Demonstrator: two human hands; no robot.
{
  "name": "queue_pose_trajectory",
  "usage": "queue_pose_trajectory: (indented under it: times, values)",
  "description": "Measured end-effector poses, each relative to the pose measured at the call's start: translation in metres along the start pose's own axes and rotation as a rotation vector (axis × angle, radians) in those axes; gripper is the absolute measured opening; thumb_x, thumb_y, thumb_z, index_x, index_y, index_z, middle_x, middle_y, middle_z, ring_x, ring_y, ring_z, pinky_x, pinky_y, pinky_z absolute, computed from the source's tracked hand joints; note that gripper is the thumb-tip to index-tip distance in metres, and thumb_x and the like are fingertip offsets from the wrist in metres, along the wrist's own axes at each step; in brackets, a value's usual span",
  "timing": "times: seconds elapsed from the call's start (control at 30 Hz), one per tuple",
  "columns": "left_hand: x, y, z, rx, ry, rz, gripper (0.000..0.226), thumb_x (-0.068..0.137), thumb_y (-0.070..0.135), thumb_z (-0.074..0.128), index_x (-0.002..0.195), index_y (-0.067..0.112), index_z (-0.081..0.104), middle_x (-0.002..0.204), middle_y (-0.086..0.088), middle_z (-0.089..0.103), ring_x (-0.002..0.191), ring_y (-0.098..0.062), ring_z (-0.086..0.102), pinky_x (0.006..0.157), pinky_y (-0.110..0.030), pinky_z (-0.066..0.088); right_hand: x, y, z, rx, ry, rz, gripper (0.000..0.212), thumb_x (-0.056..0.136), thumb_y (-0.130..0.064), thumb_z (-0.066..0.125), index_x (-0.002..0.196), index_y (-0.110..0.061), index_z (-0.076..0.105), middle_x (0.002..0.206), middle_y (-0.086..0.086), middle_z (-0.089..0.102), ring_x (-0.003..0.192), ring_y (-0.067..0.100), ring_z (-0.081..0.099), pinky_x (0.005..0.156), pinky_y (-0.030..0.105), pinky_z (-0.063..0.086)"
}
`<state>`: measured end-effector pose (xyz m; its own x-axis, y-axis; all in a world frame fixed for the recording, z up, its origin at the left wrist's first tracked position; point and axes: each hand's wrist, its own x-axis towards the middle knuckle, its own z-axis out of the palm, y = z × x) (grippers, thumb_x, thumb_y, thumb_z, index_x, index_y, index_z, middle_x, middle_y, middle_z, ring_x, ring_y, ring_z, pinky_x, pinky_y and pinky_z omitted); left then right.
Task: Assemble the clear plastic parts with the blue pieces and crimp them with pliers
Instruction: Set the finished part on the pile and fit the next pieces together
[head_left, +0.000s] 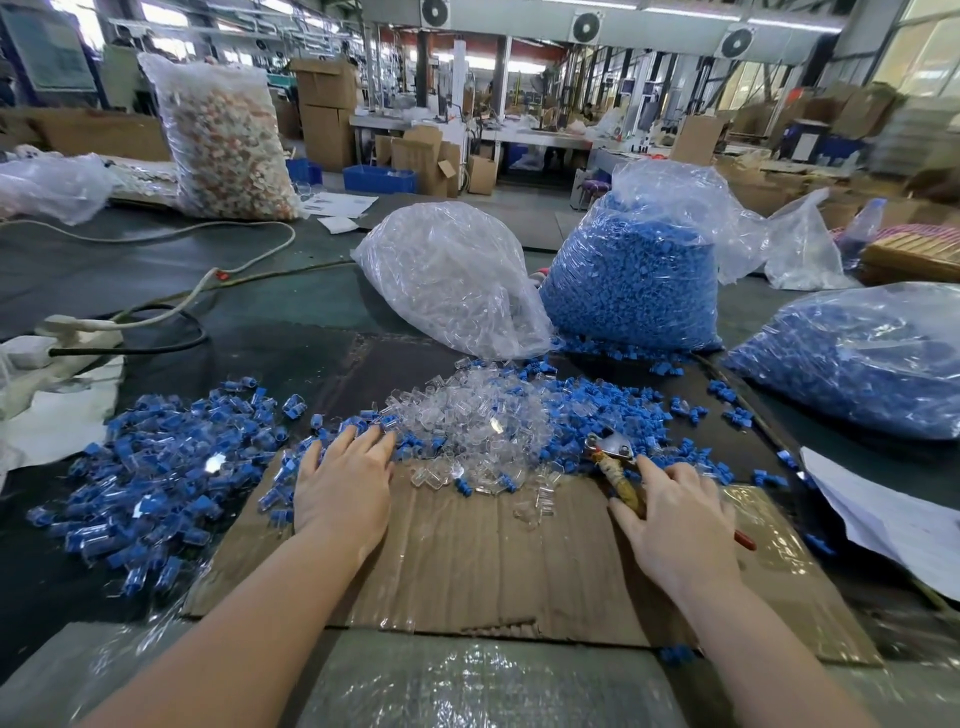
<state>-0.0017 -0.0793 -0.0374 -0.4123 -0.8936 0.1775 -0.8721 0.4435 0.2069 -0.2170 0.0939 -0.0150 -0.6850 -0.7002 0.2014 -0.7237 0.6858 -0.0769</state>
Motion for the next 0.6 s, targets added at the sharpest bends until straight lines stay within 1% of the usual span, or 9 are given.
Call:
queue_pose_trajectory:
  times: [0.2,0.33,0.4,0.53,0.6]
  values:
    - [0.003,-0.019,-0.008,0.034,0.073,-0.038,0.041,0.102,0.024,0.031,0.142,0.029,0.034,0.148,0.009,0.035,0.139,-0.014,0.024,0.115,-0.038,0.015,0.001,-0.001,0.003,-0.015,0.019,0.010,0.063,0.091,-0.058,0.041,0.145,-0.025,0.029,0.135,0.002,0.044,0.126,0.021,0.040,0.101,0.036,0.036]
    - [0.006,-0.032,-0.012,0.066,0.080,-0.090,0.041,0.101,0.022,0.034,0.141,0.027,0.037,0.145,0.007,0.039,0.137,-0.016,0.030,0.114,-0.039,0.018,0.000,-0.002,0.006,-0.025,0.043,0.022,0.063,0.092,-0.057,0.041,0.145,-0.025,0.029,0.133,0.002,0.044,0.124,0.020,0.040,0.099,0.035,0.037]
    - [0.008,-0.034,-0.013,0.080,0.073,-0.105,0.041,0.101,0.022,0.033,0.141,0.027,0.037,0.147,0.006,0.037,0.139,-0.017,0.026,0.115,-0.041,0.014,0.001,-0.002,0.006,-0.014,0.054,0.036,0.062,0.092,-0.056,0.040,0.145,-0.025,0.029,0.133,0.002,0.044,0.123,0.021,0.041,0.098,0.035,0.037]
    - [0.011,-0.023,-0.014,0.042,0.088,-0.094,0.043,0.101,0.027,0.027,0.144,0.023,0.031,0.153,0.005,0.026,0.144,-0.016,0.009,0.116,-0.042,-0.001,0.002,-0.003,0.005,-0.017,0.059,0.047,0.062,0.092,-0.056,0.040,0.145,-0.024,0.029,0.135,0.004,0.043,0.125,0.023,0.040,0.099,0.036,0.037]
    - [0.011,-0.013,-0.013,-0.001,0.113,-0.062,0.044,0.101,0.028,0.027,0.145,0.022,0.029,0.154,0.006,0.024,0.144,-0.014,0.008,0.116,-0.040,-0.004,0.002,-0.004,0.003,-0.017,0.055,0.052,0.063,0.092,-0.056,0.040,0.145,-0.024,0.029,0.135,0.004,0.043,0.125,0.023,0.040,0.099,0.037,0.037]
